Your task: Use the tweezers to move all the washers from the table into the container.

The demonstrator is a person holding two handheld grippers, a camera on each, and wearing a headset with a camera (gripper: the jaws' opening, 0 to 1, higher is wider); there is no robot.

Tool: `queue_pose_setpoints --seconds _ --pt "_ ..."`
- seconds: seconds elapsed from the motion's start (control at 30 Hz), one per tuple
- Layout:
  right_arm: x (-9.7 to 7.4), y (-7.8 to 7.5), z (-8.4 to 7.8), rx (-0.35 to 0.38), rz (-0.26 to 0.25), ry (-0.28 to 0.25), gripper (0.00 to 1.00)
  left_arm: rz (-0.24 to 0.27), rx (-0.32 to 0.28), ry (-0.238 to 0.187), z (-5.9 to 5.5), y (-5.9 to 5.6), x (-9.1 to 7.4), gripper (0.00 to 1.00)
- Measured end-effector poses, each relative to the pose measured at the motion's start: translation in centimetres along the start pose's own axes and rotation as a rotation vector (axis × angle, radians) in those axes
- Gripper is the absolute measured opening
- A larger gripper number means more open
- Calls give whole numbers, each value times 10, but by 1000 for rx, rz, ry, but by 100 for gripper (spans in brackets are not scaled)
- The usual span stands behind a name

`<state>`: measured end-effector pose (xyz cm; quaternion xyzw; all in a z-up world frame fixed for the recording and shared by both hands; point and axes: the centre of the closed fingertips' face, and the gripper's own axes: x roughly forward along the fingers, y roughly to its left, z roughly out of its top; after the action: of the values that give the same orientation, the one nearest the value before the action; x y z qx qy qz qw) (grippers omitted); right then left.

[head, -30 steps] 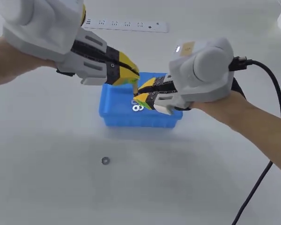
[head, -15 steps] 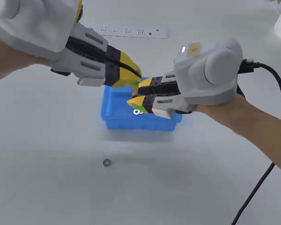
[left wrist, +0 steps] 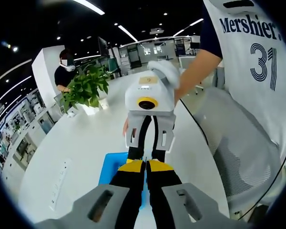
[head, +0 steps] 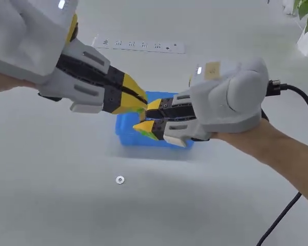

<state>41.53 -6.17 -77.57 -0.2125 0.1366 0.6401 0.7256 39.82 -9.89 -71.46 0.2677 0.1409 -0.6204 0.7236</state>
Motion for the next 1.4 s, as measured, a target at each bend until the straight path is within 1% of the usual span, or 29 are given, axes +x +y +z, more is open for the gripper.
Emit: queue_pose_setpoints --seconds 0.27,0.37,0.5,0.73,0.87,0.97,1.4 --pt "9 24 -2 6 38 10 14 6 -43 14 -14 -22 -12 5" --pt "15 32 -3 14 49 11 14 10 -57 22 -19 -28 -15 5" --pt "24 43 -4 19 69 15 14 9 -74 22 -23 -37 -17 5" --pt "34 59 -9 29 102 25 14 10 -115 26 -35 -50 -21 6" --pt "37 64 -14 46 112 31 14 6 -137 29 -40 -54 -19 6" --pt "37 67 -19 58 118 40 14 1 -142 32 -41 -57 -14 6" --pt "41 73 -33 82 127 70 13 -18 -173 37 -49 -62 -4 6"
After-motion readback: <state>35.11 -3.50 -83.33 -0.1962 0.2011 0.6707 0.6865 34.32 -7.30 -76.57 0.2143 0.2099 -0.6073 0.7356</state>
